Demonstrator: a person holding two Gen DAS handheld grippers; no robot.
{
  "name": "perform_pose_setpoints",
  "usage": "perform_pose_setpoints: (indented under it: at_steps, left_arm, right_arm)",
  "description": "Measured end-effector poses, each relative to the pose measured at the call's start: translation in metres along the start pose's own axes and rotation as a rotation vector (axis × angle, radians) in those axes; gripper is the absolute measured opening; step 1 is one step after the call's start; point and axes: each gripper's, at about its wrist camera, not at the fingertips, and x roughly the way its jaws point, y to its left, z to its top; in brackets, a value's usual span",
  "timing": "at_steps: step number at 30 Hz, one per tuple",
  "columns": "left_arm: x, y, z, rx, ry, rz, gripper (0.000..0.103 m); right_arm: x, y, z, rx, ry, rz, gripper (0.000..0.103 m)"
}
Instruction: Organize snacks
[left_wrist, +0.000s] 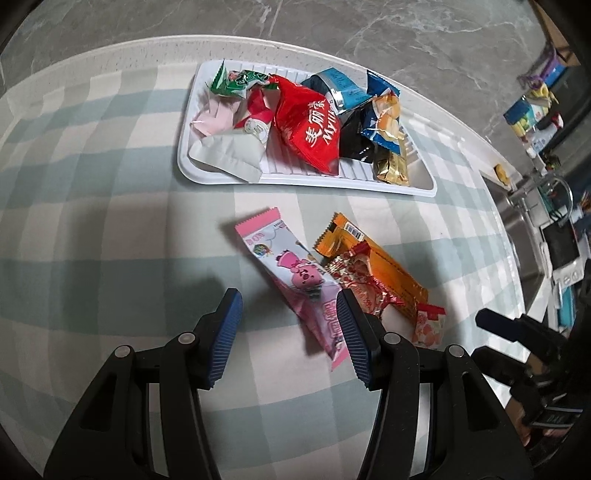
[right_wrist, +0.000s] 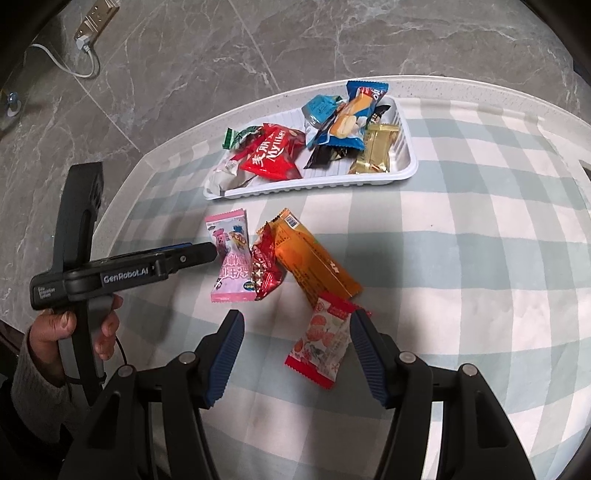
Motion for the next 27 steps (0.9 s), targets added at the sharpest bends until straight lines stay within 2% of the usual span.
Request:
perform_pose_setpoints:
  at_steps: [6,8,15,27]
  left_arm:
    - [0.014,-0.002,0.003,-0.05,0.022,0.01,0.051]
    - [0.019,-0.002,0.005,-0.074,0.024,-0.01,0.051]
    - [0.036,-0.002,0.016,-0.126,0.032,-0.017,0.058]
    - [0.036,0.0,0.024,-0.051,0.034,0.066,0.058]
  right_arm:
    - [-0.001,-0.003,-0.001,-0.008,0.01,0.009,0.062]
    - [-0.001,-0.004,-0.002,-0.01,0.012,0.012,0.062]
    - [-0.001,-0.003,-0.002,-0.007,0.014,0.012,0.062]
    - [0.009,0.001,-0.003,-0.015,0.037,-0.002,0.062]
